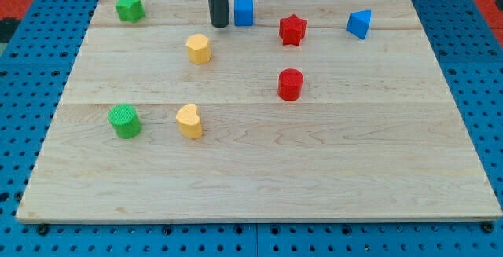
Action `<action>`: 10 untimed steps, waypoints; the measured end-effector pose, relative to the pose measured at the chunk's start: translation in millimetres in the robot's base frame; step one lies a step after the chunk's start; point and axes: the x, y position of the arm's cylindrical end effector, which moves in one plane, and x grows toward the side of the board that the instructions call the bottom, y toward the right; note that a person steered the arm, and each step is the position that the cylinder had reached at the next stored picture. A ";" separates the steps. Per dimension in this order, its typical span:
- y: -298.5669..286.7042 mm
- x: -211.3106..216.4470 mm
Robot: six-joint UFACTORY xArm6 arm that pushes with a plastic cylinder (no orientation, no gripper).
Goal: Push green circle closer to red circle
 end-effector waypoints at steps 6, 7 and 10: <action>-162.0 155.7; -226.2 181.8; -68.8 202.2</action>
